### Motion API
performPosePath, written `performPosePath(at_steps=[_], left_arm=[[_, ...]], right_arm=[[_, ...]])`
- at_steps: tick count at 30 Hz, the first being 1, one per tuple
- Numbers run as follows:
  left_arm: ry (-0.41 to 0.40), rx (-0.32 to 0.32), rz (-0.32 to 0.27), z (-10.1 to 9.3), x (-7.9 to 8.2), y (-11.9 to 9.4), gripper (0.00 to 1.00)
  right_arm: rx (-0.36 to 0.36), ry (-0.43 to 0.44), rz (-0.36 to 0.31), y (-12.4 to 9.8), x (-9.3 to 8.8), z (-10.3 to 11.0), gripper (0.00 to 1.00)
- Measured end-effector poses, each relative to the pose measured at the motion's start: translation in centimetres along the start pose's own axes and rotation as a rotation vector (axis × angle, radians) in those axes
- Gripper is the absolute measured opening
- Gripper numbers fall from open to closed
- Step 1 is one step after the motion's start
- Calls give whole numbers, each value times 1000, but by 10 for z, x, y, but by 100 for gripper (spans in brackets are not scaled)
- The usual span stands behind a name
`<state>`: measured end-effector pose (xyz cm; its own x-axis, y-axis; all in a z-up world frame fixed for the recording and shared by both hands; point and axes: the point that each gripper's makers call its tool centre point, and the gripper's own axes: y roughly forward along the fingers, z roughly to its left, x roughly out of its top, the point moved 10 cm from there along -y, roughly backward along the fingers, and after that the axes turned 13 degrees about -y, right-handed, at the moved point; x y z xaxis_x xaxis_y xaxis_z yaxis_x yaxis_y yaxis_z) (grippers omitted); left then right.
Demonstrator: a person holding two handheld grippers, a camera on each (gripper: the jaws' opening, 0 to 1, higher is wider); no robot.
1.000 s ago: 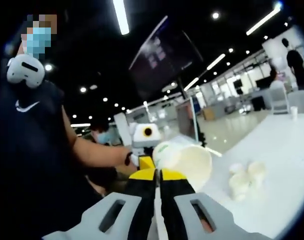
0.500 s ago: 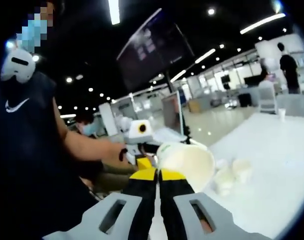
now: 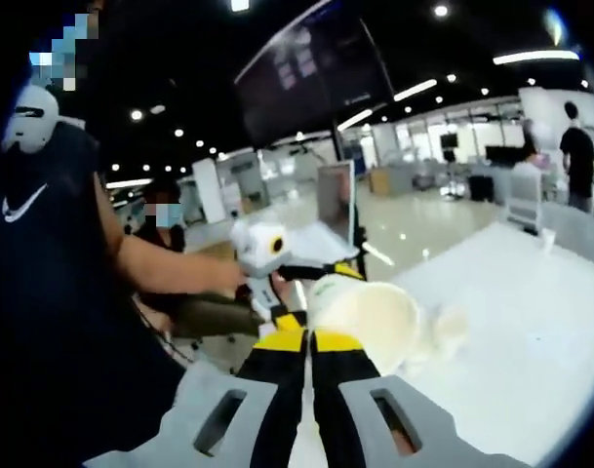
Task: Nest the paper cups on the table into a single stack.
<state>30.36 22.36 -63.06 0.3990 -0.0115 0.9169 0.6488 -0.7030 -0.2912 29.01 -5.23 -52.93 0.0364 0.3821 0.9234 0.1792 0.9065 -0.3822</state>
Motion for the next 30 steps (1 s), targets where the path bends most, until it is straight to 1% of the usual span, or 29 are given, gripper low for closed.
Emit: performPosePath(at_steps=[1,3,5,6,7,9,10,11,12,13,14,15,16,18,20,21,22,24,25,28,30], left_arm=[[-7,11,-2,1,-1,-1,98],[-17,34,-11,4,-2,-5,98],[-14,48,-16,6,-4,-8,98],[-12,61,-16,8,-5,-9,98],[-17,67,-15,10,-6,-10,98],[-62,80,-13,13,-7,-12,98],[-64,88,-17,14,-7,-12,98],[-61,94,-15,14,-8,-13,98],[-50,99,-6,13,-10,-14,98],[-31,95,2,13,-12,-15,98],[8,97,14,12,-15,-15,98],[12,106,27,12,-18,-15,98],[-3,113,44,14,-22,-16,98],[-12,111,45,13,-22,-17,98],[8,110,45,12,-24,-17,98],[23,114,48,12,-24,-16,98],[29,116,50,13,-24,-16,98],[28,120,57,13,-24,-17,98],[26,118,57,11,-23,-18,98],[34,112,64,11,-22,-18,98],[41,114,67,10,-21,-19,98]], right_arm=[[-12,-18,34,0,1,-1,0],[-4,-32,58,-1,5,-1,0],[-13,-55,92,-1,8,-3,0],[-8,-71,123,-1,9,-4,0],[-9,-74,137,-1,10,-5,0],[-7,-95,172,1,14,-6,0],[-9,-111,204,2,16,-7,0],[-16,-122,217,2,18,-7,0],[-23,-151,233,4,22,-8,0],[-18,-154,229,5,25,-7,0],[-13,-150,233,6,28,-7,0],[-13,-151,235,6,30,-8,0],[-17,-162,248,7,35,-8,0],[-15,-171,266,8,41,-8,0],[4,-194,294,8,46,-7,0],[12,-213,327,8,47,-8,0],[13,-214,338,8,47,-8,0],[29,-217,394,9,49,-9,0],[37,-228,433,10,50,-9,0],[56,-252,485,15,53,-9,0],[74,-270,539,18,54,-8,0]])
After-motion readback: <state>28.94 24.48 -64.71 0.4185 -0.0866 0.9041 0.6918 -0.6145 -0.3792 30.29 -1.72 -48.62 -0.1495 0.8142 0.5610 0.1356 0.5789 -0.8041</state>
